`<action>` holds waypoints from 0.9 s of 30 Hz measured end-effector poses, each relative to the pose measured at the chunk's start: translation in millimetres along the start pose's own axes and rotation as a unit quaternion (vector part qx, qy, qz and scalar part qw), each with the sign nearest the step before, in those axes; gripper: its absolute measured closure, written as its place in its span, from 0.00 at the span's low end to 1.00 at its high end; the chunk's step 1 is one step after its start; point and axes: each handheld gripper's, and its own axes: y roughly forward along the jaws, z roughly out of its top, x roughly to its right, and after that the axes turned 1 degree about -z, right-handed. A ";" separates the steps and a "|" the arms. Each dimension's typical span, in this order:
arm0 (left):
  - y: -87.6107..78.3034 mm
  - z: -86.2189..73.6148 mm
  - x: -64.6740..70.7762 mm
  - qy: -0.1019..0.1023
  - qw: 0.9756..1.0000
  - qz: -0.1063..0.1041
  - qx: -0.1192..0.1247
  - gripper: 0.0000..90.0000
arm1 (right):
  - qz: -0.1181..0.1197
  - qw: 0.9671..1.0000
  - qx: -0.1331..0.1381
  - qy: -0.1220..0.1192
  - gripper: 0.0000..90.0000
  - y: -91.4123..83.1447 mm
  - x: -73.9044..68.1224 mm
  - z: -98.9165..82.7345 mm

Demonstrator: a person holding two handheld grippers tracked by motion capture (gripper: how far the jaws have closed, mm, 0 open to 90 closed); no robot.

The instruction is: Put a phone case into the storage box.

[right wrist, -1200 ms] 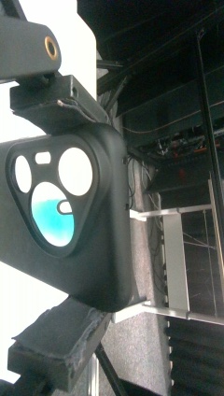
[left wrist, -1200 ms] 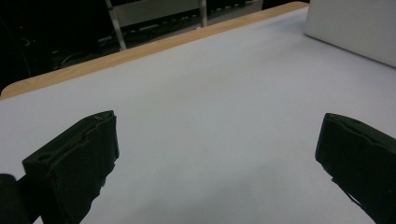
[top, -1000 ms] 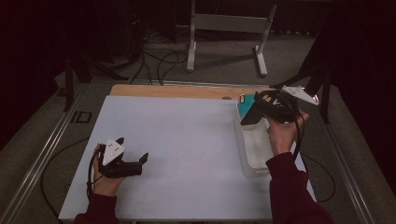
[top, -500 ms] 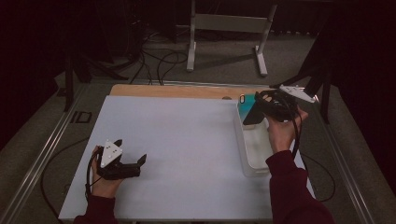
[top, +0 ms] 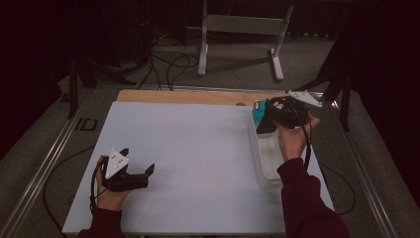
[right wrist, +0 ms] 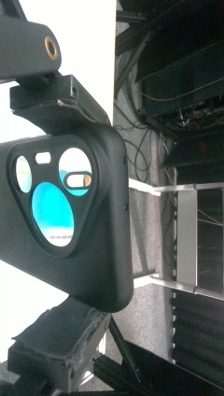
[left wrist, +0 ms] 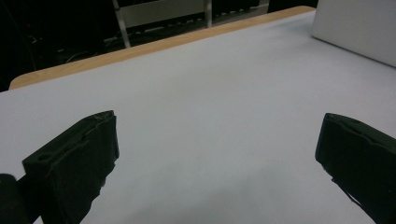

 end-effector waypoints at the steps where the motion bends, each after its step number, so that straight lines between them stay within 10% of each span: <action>1: 0.0 0.1 0.1 0.000 1.000 0.000 0.000 0.00 | -0.002 1.000 -0.002 -0.002 0.17 0.8 -0.9 -0.5; 27: -1.7 0.4 0.4 -0.002 1.000 -0.001 0.004 0.00 | -0.046 0.998 -0.053 -0.012 0.16 34.0 -12.2 -18.6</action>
